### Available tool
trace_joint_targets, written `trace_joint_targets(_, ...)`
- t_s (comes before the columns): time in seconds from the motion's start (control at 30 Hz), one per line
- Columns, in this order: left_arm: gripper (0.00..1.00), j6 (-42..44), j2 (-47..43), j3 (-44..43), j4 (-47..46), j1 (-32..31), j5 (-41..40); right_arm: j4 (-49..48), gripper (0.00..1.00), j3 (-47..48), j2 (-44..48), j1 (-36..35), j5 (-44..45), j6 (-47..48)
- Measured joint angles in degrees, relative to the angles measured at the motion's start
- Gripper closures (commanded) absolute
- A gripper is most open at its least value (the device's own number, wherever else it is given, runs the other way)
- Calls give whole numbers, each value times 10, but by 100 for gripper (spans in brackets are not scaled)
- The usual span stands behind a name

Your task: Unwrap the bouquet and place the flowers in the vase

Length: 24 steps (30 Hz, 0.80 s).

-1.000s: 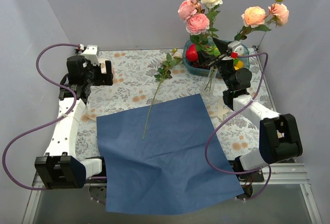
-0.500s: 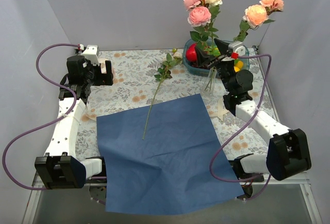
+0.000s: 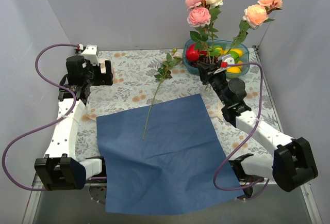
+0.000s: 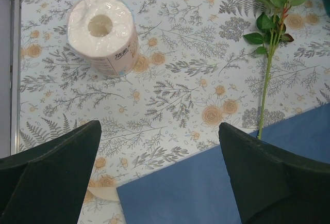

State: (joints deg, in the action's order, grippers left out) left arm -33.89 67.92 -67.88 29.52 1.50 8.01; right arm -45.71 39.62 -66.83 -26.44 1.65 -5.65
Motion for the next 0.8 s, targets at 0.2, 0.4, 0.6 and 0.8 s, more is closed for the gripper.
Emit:
trace_joint_targets(0.2,2,0,0,0,0,0,0,33,90,61,-83,-7,-32,14)
trace_joint_targets(0.4,2,0,-2,0,1,0,0,-2,92,138,-167,-14,-27,57)
trace_joint_targets(0.6,2,0,-2,0,1,0,-1,-54,93,155,-205,-27,32,108)
trace_joint_targets(0.8,2,0,-3,0,0,1,-1,-101,93,144,-188,-30,96,150)
